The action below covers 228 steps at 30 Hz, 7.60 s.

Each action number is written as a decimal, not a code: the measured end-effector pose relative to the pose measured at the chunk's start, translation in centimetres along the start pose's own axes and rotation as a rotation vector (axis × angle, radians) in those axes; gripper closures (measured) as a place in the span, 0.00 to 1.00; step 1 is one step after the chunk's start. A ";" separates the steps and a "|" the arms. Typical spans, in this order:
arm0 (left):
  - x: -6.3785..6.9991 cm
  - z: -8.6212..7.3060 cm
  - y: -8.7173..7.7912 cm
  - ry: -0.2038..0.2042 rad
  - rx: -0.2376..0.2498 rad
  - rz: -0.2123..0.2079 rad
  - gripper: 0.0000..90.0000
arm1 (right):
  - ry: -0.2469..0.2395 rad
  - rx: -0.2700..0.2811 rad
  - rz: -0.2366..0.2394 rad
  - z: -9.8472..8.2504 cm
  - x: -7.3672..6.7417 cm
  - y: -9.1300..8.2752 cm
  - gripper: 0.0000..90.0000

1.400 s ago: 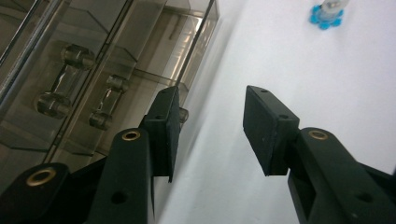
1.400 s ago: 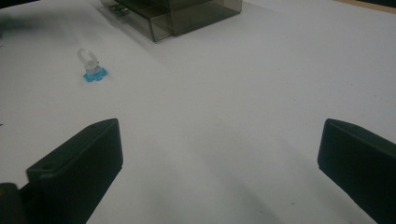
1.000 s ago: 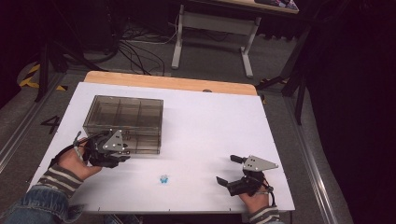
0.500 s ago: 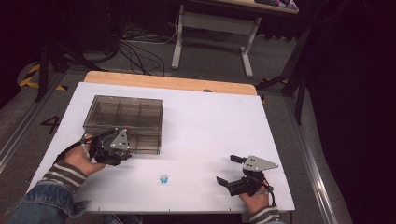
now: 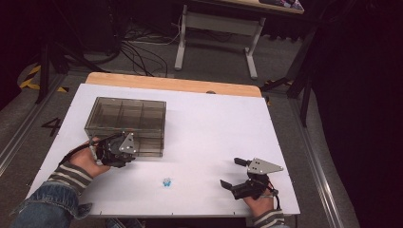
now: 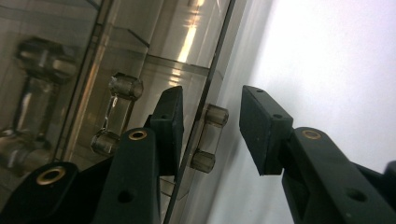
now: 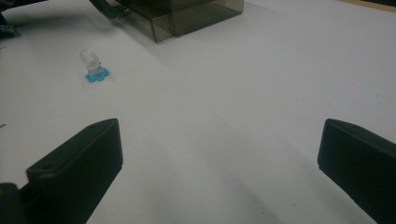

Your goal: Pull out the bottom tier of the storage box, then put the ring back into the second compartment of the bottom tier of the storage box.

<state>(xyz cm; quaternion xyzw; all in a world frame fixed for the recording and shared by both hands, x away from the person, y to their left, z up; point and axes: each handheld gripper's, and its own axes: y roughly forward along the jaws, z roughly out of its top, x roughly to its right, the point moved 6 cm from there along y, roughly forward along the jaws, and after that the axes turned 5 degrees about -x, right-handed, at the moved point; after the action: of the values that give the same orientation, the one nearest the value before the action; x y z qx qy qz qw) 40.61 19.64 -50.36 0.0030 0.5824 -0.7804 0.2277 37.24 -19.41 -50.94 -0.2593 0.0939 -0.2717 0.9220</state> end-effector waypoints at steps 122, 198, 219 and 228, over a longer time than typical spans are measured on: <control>3.3 1.1 -4.4 -0.036 0.069 -0.131 0.52 | -0.002 -0.004 0.003 0.0 0.0 0.1 0.01; 6.3 7.2 -3.4 -0.172 0.284 -0.292 0.50 | -0.004 -0.007 0.006 0.0 -0.1 0.1 0.01; 8.0 8.6 -1.4 -0.148 0.249 -0.309 0.49 | -0.003 -0.007 0.007 0.0 -0.1 0.1 0.01; 8.3 8.8 -0.8 -0.134 0.225 -0.304 0.49 | -0.002 -0.008 0.006 0.0 -0.1 0.1 0.01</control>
<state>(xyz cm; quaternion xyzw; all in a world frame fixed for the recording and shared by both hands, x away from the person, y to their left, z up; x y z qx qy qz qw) 35.16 8.85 -49.02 -0.1115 0.4687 -0.8644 0.1437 37.20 -19.34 -51.02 -0.2628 0.0950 -0.2682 0.9219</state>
